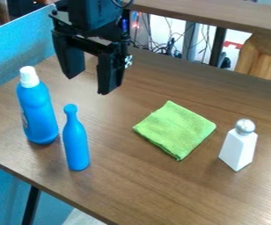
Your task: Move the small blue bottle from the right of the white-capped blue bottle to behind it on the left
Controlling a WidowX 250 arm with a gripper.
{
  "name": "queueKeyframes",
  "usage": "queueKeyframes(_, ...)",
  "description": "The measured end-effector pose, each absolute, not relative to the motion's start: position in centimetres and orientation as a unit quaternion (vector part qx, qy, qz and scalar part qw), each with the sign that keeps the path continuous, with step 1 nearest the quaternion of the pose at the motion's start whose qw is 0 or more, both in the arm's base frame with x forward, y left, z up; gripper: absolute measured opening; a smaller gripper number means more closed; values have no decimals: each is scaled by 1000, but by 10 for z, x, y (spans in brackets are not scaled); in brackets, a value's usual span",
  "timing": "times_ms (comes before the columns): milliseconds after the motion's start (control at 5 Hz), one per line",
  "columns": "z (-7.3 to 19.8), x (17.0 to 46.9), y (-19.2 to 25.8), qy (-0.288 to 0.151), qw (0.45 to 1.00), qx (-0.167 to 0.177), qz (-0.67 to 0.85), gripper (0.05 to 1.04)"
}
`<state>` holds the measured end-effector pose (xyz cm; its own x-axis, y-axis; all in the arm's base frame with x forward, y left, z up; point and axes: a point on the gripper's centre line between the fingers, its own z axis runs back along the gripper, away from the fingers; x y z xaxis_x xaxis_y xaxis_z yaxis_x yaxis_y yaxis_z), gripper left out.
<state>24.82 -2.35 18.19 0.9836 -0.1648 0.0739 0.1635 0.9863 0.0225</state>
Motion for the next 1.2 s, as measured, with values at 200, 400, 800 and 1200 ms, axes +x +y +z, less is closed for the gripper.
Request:
queueKeyframes(200,176,247,-23,-27,996,8,-84,1001)
queueKeyframes(400,175,248,-16,-23,992,33,-117,1001)
queueKeyframes(800,168,242,-7,25,990,57,-128,1001)
queueKeyframes(1200,144,237,2,91,987,61,-118,1001)
